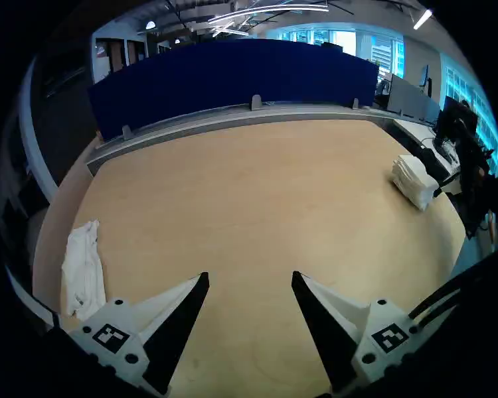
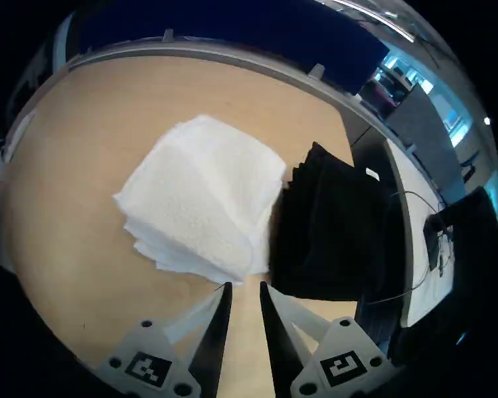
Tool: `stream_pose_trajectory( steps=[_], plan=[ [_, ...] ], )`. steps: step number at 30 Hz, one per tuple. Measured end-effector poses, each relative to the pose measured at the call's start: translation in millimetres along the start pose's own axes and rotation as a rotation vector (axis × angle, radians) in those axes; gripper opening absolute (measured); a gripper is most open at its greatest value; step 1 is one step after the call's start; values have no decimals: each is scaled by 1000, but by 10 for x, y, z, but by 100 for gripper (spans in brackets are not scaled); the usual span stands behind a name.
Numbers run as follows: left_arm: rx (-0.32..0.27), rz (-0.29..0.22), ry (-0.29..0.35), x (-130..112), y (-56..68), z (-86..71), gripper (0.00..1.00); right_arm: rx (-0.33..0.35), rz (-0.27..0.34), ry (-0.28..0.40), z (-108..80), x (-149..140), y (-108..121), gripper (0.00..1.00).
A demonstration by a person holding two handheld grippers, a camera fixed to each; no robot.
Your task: Fold towel
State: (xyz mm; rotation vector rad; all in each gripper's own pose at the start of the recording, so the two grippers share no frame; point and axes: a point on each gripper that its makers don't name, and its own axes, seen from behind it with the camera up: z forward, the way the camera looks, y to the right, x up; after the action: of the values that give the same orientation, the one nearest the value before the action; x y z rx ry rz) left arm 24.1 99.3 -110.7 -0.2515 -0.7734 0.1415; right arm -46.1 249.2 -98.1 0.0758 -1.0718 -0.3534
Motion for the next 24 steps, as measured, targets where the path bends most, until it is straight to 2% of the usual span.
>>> stream_pose_trajectory(
  steps=[2, 5, 11, 14, 24],
  plan=[
    [-1, -1, 3, 7, -3, -1, 92, 4, 14, 16, -29, 30, -26, 37],
    [-1, -4, 7, 15, -8, -8, 92, 13, 36, 49, -73, 104, -71, 59],
    [0, -9, 15, 25, -33, -29, 92, 17, 76, 119, -151, 301, -120, 92],
    [1, -11, 19, 29, -46, -36, 92, 20, 84, 143, -182, 398, -139, 96],
    [9, -17, 27, 25, -94, -64, 92, 21, 64, 181, -216, 616, -225, 96]
  ],
)
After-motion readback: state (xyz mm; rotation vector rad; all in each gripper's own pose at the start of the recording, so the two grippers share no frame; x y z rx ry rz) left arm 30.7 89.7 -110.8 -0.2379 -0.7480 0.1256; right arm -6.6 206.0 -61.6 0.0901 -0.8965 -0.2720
